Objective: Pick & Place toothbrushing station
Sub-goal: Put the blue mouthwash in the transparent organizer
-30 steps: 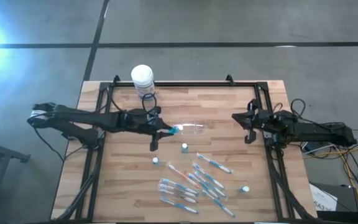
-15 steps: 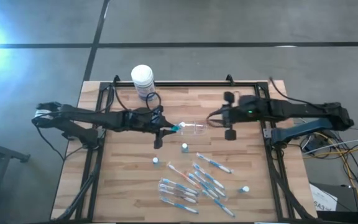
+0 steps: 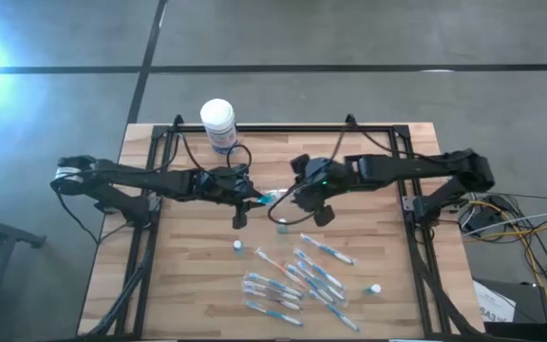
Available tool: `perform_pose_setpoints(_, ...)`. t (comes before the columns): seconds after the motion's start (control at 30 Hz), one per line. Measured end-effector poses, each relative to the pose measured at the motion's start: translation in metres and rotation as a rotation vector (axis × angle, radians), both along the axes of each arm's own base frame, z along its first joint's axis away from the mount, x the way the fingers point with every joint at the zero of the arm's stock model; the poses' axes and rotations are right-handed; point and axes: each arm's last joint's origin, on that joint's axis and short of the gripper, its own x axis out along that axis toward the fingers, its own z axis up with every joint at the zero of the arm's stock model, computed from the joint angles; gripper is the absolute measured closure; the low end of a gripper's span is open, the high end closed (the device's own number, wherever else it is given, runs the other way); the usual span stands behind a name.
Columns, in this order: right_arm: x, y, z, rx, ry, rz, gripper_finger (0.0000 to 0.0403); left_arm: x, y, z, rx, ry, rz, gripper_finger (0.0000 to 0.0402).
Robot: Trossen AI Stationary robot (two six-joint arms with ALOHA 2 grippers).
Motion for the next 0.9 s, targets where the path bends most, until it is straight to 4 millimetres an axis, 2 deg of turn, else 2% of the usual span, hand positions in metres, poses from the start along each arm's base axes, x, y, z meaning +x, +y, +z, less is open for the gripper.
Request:
perform_pose_setpoints(0.17, 0.014, 0.000, -0.010, -0.029, 0.019, 0.027, 0.0252, 0.000, 0.000, 0.000, 0.000, 0.001, -0.001, 0.0308)
perform_pose_setpoints(0.47, 0.026, 0.001, -0.018, -0.083, 0.018, 0.083, 0.0212, 0.000, 0.000, 0.001, 0.001, -0.003, -0.004, 0.0308)
perform_pose_setpoints(0.9, 0.030, 0.001, -0.020, -0.108, -0.045, 0.092, 0.0171, 0.001, 0.000, 0.002, 0.000, -0.010, -0.006, 0.0307)
